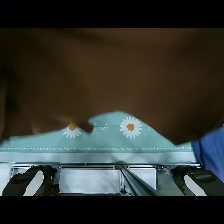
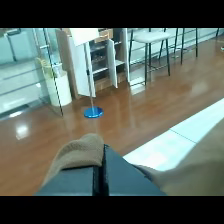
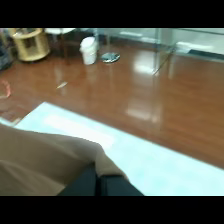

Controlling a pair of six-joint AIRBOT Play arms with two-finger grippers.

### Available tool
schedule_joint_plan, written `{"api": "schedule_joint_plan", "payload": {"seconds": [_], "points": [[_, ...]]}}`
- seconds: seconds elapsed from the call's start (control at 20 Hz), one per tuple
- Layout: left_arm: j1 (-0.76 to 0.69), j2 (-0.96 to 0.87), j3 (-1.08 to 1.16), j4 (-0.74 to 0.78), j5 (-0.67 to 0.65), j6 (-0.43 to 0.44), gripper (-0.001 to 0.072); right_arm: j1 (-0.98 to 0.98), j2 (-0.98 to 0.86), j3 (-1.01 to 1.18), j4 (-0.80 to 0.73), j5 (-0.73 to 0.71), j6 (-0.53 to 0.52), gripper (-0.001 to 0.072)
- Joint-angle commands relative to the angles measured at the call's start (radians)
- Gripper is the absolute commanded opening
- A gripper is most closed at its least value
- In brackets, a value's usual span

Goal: Fold the shirts.

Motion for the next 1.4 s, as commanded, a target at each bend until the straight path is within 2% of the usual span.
{"api": "schedule_joint_plan", "payload": {"seconds": [0.0,0.15,0.3,0.45,0.6,0.65,0.9,1.1,1.25,1.3,1.35], "points": [[0.001,0.06,-0.013,0.024,-0.055,-0.013,0.0018,-0.001,0.033,-0.005,0.031,0.116,0.015,0.0022],[0.0,0.057,-0.135,0.024,-0.065,-0.041,0.0018,-0.001,0.032,-0.095,0.031,0.126,0.017,0.0022],[0.0,0.038,-0.35,0.023,-0.066,-0.041,0.0019,-0.001,0.018,-0.296,0.027,0.111,-0.008,0.0022],[-0.007,-0.055,-0.572,0.02,-0.049,-0.018,0.0019,-0.001,-0.038,-0.515,-0.006,-0.001,-0.062,0.0021],[-0.028,-0.249,-0.654,0.02,0.092,0.016,0.0019,-0.016,-0.192,-0.588,-0.197,-0.105,-0.047,0.002],[-0.038,-0.333,-0.652,0.015,0.151,0.015,0.0019,-0.042,-0.257,-0.587,-0.195,-0.145,-0.047,0.002],[-0.095,-0.737,-0.604,-0.084,0.38,0.022,0.0019,-0.192,-0.607,-0.587,0.108,-0.382,-0.099,0.0022],[-0.135,-0.978,-0.47,-0.09,0.422,0.003,0.0019,-0.2,-0.82,-0.587,0.382,-0.582,-0.172,0.0022],[-0.155,-1.067,-0.42,-0.148,0.422,0.003,0.0019,-0.197,-0.929,-0.587,0.575,-0.657,-0.225,0.0023],[-0.156,-1.08,-0.42,-0.171,0.422,0.003,0.0042,-0.203,-0.95,-0.587,0.605,-0.666,-0.223,0.0081],[-0.156,-1.086,-0.42,-0.176,0.414,-0.009,0.0255,-0.21,-0.961,-0.587,0.626,-0.668,-0.212,0.0304]]}}
